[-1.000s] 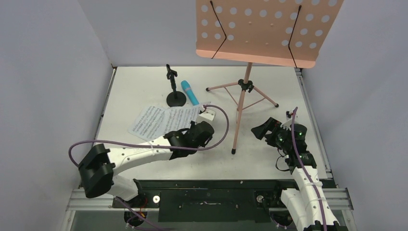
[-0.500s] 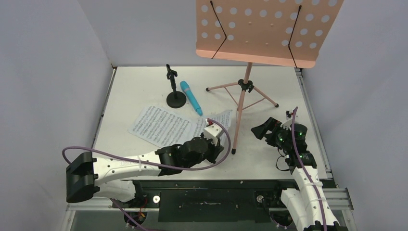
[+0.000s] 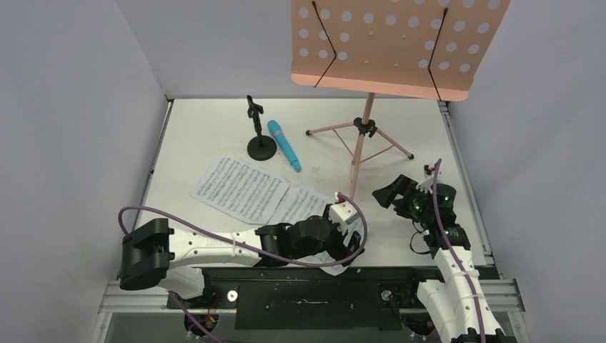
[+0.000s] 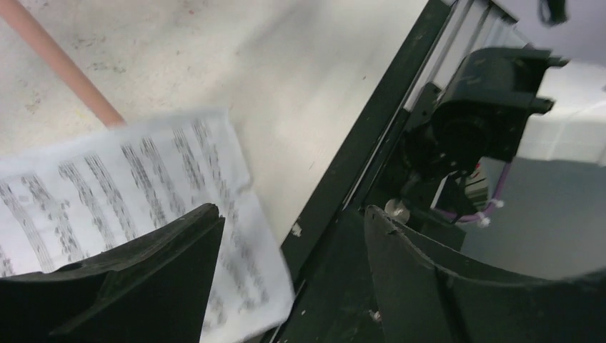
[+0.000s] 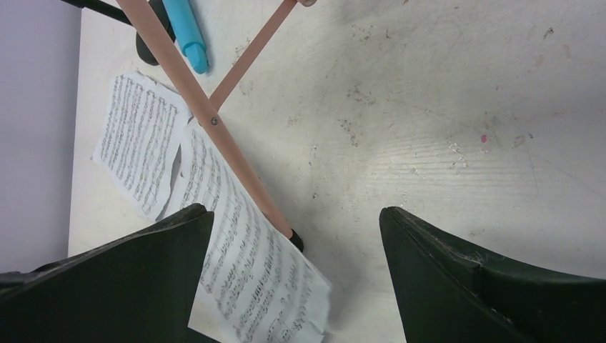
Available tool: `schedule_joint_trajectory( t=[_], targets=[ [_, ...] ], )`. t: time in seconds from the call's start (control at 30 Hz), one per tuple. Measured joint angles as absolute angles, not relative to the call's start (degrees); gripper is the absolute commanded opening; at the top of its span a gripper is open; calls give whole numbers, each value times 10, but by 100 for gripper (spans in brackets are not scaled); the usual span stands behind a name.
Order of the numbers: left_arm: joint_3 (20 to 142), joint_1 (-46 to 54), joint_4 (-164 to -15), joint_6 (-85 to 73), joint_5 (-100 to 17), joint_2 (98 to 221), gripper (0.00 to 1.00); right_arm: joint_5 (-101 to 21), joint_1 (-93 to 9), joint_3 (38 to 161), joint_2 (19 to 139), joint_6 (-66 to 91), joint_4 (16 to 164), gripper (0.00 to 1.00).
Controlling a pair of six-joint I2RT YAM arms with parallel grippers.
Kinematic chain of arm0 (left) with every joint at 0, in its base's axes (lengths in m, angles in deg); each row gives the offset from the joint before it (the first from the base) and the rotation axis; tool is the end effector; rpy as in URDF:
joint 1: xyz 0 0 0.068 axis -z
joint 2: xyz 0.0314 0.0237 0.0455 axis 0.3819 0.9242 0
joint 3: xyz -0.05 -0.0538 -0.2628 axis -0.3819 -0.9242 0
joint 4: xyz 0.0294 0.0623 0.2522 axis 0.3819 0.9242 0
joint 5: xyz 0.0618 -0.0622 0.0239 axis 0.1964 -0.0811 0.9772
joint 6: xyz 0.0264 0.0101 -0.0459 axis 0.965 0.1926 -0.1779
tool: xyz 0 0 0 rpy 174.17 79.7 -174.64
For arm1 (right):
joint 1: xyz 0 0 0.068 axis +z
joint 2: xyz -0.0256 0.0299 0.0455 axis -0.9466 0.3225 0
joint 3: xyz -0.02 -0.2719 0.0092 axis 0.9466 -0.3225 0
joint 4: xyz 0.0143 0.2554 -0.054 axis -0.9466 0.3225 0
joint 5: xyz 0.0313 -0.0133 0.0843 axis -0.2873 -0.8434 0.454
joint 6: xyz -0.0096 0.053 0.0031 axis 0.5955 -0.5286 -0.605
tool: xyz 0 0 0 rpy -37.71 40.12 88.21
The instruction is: Set up the instrument practice props
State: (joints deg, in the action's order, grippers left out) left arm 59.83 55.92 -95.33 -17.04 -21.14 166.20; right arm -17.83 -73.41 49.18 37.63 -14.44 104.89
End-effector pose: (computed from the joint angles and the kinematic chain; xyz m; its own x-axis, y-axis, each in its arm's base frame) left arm 0.0723 -0.3150 0.2575 -0.4293 0.2087 -0.8787 0.8172 0.5040 -0.2795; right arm 0.1600 0.0114 0.2252 -0.6362 0.5084 -0.5804 -0.0440 0.7271 0.6851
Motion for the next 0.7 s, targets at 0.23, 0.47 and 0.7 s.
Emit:
schedule_joint_trajectory(
  t=[0.23, 0.47, 0.7],
  targets=[
    [567, 540, -1029, -204, -243, 1662, 78, -161, -734, 492, 377, -147, 1043, 90],
    [503, 466, -1095, -276, -311, 1653, 78, -133, -734, 486, 391, -147, 1023, 90],
    [414, 369, -1142, -370, -350, 1640, 77, -95, -734, 420, 435, -166, 977, 90]
  ],
)
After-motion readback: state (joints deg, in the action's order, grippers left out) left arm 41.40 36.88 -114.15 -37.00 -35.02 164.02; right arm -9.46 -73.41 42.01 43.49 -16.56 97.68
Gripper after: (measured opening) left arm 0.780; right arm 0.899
